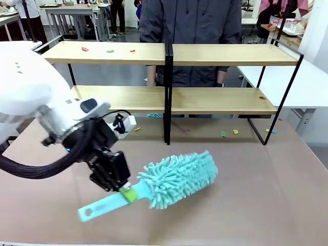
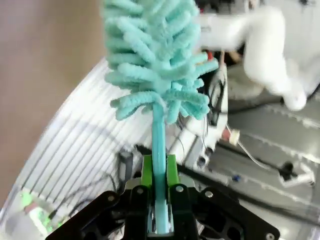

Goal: Clean the shelves.
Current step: Clean another randomly selected level of the Shelf with the Duster.

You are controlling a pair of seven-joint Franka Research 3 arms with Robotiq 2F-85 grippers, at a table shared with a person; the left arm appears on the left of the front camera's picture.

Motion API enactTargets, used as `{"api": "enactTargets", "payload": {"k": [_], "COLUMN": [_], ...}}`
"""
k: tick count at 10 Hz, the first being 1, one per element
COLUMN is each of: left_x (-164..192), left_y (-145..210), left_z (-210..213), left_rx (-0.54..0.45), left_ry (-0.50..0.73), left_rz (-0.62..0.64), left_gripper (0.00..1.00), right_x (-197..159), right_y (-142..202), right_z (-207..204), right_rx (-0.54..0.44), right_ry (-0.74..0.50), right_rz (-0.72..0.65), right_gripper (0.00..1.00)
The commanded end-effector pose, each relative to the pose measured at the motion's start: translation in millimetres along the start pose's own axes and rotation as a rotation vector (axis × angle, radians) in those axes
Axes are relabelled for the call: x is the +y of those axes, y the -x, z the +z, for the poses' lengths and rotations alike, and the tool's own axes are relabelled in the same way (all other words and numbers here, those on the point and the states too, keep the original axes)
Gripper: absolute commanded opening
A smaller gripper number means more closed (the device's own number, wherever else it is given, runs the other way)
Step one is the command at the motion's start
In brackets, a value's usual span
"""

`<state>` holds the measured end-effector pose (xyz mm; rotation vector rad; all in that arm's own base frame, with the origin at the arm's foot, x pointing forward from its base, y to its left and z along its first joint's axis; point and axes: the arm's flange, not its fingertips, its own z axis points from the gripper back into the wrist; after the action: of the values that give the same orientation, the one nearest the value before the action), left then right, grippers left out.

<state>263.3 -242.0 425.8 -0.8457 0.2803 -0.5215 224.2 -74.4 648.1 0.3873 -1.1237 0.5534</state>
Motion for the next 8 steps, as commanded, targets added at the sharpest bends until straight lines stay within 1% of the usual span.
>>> {"api": "enactTargets", "payload": {"k": [1,2,4,5,6,7,8], "left_x": [-4,0,0,3,-10,-20,-25], "left_y": [-11,0,0,-9,-7,-15,-23], "left_z": [-3,0,0,-6,-26,-46,-59], "left_rx": [-0.135,0.000,0.000,-0.040,-0.148,-0.175,-0.180], "left_ry": [0.035,0.000,0.000,-0.005,-0.061,-0.069,-0.109], "left_rz": [0.019,0.000,0.000,0.007,-0.010,-0.036,-0.015], "left_gripper": [0.12,0.12,0.12,0.12,0.12,0.12,0.12], "right_x": [0,0,0,0,0,0,0], "right_y": [0,0,0,0,0,0,0], "right_z": [0,0,0,0,0,0,0], "right_rx": [-0.008,-0.008,-0.008,-0.008,-0.008,-0.008,-0.008], "right_ry": [-0.011,-0.011,-0.011,-0.011,-0.011,-0.011,-0.011], "right_rz": [0.002,0.002,0.002,0.002,0.002,0.002,0.002], "right_gripper": [1.00,1.00,1.00,1.00,1.00,1.00,1.00]}}
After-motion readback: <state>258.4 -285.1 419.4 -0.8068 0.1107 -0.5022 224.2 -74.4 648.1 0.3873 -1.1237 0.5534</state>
